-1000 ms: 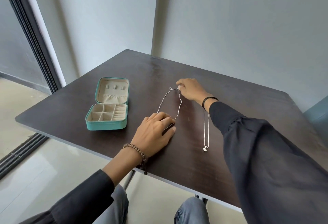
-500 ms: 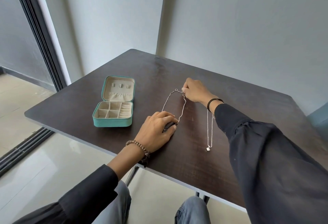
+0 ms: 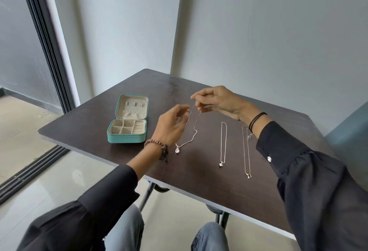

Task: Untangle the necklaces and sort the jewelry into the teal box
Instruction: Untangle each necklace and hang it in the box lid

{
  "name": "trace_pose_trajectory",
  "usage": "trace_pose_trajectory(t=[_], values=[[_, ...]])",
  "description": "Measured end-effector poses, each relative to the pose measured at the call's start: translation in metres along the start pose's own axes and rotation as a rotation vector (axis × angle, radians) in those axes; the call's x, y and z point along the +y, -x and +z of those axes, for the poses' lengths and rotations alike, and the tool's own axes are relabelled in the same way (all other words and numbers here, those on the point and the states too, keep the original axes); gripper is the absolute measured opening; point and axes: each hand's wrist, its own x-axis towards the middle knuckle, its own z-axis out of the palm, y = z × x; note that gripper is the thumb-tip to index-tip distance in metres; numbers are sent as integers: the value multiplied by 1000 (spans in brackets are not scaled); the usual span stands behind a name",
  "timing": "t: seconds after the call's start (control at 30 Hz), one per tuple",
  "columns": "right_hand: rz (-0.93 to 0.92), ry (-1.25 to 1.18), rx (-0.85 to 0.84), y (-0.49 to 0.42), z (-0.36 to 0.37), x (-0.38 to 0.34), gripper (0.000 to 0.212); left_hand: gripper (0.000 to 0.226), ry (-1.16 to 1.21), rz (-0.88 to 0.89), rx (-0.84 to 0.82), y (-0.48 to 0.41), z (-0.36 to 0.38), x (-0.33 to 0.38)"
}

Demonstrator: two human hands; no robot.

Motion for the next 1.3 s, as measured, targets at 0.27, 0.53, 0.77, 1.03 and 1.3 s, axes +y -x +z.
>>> trace_pose_trajectory(t=[0.27,0.53,0.77,1.03,1.3], values=[[-62,39,-105,44,5,-38,33,18,327,-26,-133,-4,-10,27],[-30,164,-39,68,6,-51,25,22,222,39,-103,6,-26,42],[-122,336,35,79,10,-57,21,21,242,50,-102,9,-30,57],[-174,266,134,77,13,-61,25,24,392,25,-88,14,-27,60],[-195,-303,286,67,7,-85,10,29,500,-185,-45,44,-10,12]])
